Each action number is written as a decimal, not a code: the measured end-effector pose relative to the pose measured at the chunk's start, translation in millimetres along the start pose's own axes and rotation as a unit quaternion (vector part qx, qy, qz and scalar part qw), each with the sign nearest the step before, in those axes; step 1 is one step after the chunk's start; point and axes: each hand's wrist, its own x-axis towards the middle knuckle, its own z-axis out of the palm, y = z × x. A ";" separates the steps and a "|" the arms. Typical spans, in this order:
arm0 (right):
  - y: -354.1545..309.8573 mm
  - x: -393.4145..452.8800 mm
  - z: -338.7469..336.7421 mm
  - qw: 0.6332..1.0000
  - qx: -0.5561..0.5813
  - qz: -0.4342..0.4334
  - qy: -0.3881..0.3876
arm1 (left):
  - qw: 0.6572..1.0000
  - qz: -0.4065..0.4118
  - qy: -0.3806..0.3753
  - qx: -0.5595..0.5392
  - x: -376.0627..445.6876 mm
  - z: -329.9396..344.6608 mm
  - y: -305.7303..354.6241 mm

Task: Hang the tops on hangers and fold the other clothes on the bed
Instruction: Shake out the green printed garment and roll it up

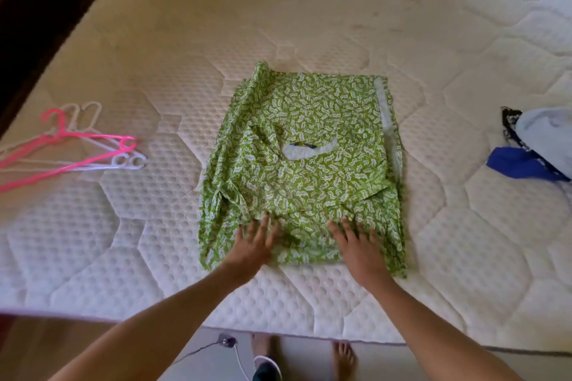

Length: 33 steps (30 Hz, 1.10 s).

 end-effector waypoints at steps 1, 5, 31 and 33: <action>3.0 4.1 -6.2 1.000 0.012 0.003 -0.002 | 0.999 -0.031 0.012 -0.026 0.0 -2.4 -1.4; 9.4 16.7 -27.3 0.991 0.006 -0.015 -0.136 | 0.990 -0.013 -0.143 -0.003 0.4 -13.2 -7.9; 14.0 22.5 -8.7 0.993 0.003 -0.038 -0.110 | 0.971 0.198 -0.027 0.134 41.0 -32.6 -40.5; 17.4 22.0 -6.6 0.994 -0.013 -0.010 -0.111 | 0.969 0.183 -0.054 0.157 38.7 -35.5 -45.1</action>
